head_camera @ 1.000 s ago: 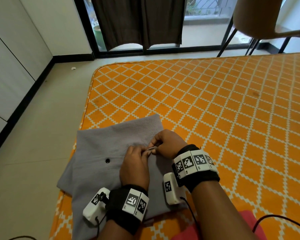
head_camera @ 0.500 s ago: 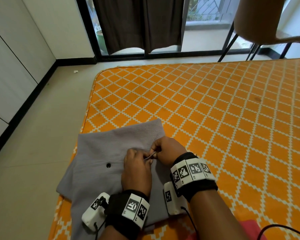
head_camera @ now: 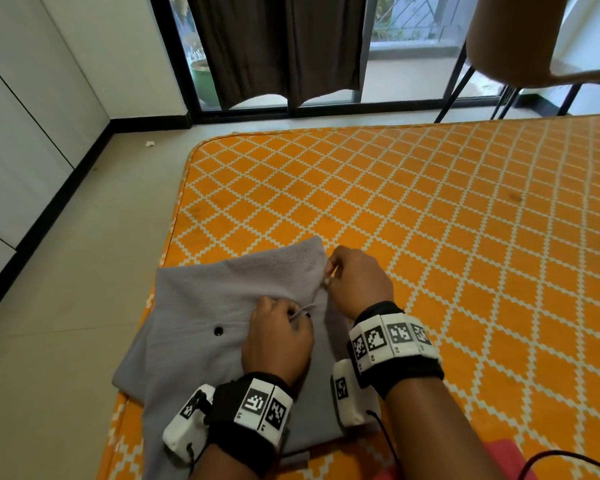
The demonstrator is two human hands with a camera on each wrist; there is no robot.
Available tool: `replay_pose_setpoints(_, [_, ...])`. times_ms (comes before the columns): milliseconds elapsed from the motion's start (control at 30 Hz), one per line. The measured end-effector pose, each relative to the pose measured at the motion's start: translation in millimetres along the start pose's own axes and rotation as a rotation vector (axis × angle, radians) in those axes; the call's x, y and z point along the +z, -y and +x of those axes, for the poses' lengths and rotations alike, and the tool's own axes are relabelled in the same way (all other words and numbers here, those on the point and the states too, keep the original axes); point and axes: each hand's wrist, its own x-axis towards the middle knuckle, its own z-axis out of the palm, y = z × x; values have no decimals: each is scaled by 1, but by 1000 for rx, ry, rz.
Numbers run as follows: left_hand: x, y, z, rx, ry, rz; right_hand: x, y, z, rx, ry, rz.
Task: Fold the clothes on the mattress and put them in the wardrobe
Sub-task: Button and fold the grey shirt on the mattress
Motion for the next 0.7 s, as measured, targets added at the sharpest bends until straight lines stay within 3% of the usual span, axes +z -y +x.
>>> replay_pose_setpoints(67, [2,2,2,-15,-12,-25,-10,-5,4,68,-124,67])
replay_pose_setpoints(167, [5,4,8,-48,-20,-31,-19,-13,5,172,-140,124])
replay_pose_setpoints(267, [5,5,13,-58,-8,-24,-21,-16,5,174,3,127])
replay_pose_setpoints(433, [5,11,14,-6,3,-98,-13,-1,-3,-14,388,168])
replay_pose_setpoints(567, [7,14,14,22,16,-122,5,3,-3,-42,430,19])
replay_pose_setpoints(700, [5,11,12,13,27,-120,7,3,-3,-27,448,28])
